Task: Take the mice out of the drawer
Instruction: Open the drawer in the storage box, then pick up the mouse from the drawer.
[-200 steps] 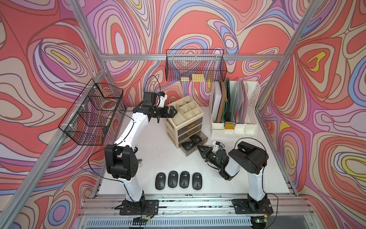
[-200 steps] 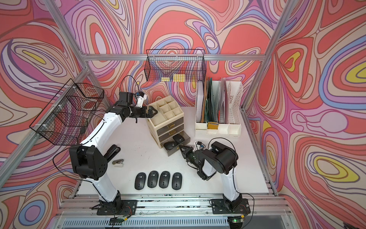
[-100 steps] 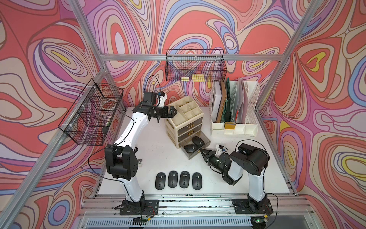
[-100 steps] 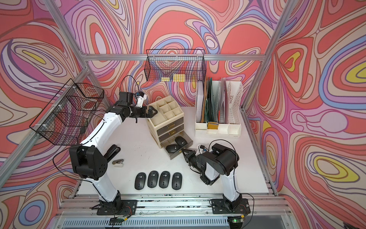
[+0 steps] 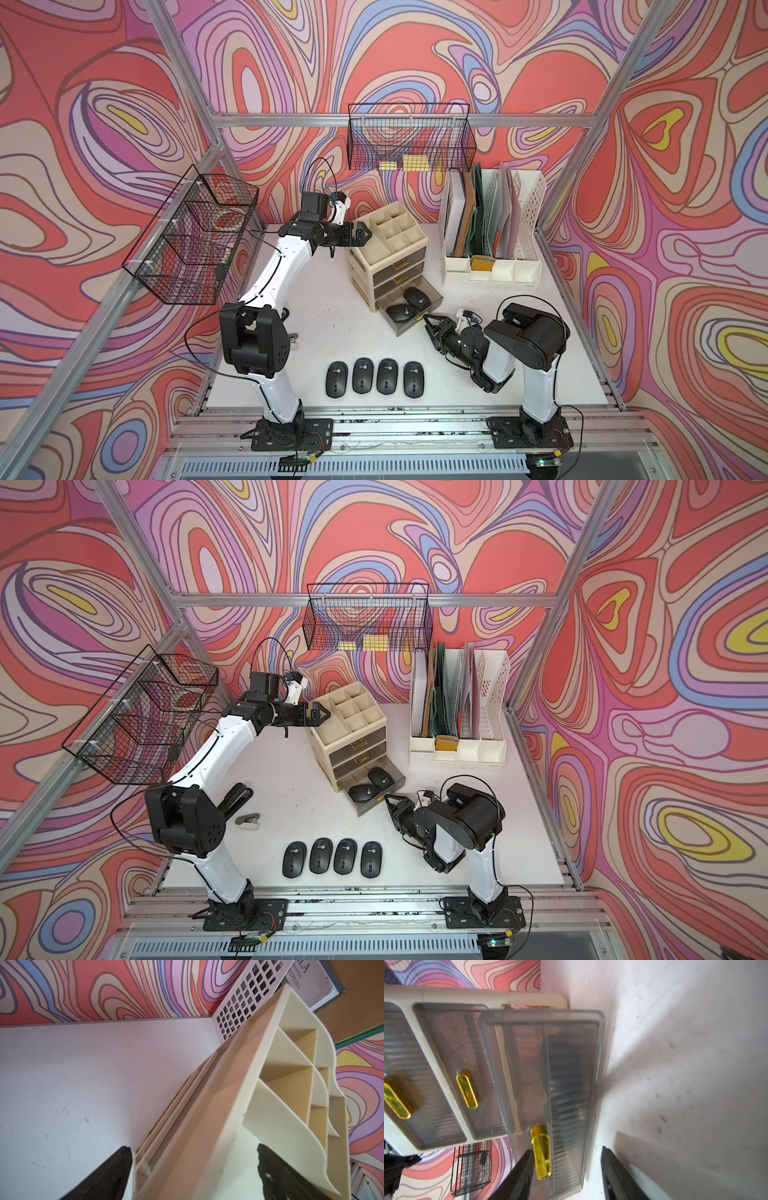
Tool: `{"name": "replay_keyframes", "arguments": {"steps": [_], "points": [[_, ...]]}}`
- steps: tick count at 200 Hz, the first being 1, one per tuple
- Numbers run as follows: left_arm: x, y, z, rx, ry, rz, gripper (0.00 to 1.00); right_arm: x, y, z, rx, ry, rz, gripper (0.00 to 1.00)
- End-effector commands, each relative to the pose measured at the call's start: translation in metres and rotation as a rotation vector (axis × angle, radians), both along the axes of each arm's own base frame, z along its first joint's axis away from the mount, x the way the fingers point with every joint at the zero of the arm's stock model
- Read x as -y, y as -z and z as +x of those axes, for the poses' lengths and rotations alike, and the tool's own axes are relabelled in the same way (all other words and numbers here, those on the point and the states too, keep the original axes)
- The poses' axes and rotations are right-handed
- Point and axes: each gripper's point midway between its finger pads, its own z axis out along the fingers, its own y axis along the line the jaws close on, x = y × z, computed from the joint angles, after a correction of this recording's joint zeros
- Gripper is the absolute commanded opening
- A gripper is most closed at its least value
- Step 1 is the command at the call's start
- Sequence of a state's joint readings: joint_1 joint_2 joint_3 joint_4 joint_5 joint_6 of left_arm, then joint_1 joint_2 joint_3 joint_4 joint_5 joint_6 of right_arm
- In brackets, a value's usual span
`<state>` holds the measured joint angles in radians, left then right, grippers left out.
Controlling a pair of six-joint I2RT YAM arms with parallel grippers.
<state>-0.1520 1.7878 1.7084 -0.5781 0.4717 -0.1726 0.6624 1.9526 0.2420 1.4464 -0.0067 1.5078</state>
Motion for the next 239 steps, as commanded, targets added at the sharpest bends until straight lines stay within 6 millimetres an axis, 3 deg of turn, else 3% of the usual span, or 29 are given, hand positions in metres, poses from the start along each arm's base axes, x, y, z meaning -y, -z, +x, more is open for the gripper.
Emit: {"name": "replay_keyframes", "arguments": {"steps": [1,26,93,140,211,239], "points": [[-0.006,-0.011,-0.004,0.020,-0.011,0.028,0.98,0.007,0.010,-0.004,-0.021,0.003,-0.089,0.62],[-0.006,-0.015,-0.006,0.027,-0.006,0.025,0.98,0.007,0.004,-0.004,-0.012,-0.020,-0.167,0.65],[-0.010,-0.036,-0.013,0.082,-0.005,0.048,0.99,0.012,-0.062,-0.002,0.075,-0.098,-0.432,0.77],[-0.015,-0.053,-0.020,0.129,-0.006,0.061,0.99,0.024,-0.107,-0.015,0.129,-0.173,-0.604,0.98],[-0.051,-0.088,-0.019,0.173,-0.032,-0.076,0.99,0.038,-0.156,-0.031,0.232,-0.337,-0.884,0.98],[-0.049,-0.106,-0.032,0.215,0.000,-0.051,0.99,0.036,-0.168,-0.036,0.283,-0.406,-0.944,0.98]]}}
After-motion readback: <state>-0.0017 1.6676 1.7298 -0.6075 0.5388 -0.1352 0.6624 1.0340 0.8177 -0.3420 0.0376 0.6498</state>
